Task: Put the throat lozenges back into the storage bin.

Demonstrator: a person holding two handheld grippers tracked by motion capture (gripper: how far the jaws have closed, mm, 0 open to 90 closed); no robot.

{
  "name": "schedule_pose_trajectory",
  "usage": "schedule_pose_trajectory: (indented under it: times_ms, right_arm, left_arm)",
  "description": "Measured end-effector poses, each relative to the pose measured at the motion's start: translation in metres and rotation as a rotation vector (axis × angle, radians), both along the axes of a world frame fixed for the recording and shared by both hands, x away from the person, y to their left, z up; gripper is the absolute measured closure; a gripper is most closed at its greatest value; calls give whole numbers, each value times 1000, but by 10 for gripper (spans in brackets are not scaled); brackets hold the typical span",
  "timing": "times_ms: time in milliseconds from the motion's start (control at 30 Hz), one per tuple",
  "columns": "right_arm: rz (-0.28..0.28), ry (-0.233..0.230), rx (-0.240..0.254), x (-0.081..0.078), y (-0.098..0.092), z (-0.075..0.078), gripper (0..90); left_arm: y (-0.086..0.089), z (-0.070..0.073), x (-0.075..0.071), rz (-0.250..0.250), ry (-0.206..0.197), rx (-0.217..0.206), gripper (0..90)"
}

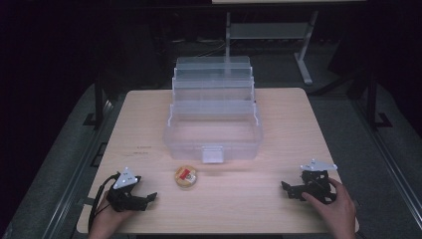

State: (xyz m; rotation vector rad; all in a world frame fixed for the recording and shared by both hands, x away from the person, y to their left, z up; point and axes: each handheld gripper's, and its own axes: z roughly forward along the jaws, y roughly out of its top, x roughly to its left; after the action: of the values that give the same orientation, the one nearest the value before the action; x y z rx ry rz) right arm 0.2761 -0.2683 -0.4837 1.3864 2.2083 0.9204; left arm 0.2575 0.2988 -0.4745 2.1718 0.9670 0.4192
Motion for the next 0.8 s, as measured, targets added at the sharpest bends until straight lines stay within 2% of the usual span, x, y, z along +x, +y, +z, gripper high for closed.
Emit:
schedule_pose_trajectory:
  times_ms: [800]
  right_arm:
    - [0,0,0,0,0,0,0]
  left_arm:
    - [2,1,-1,-14,2,2,116]
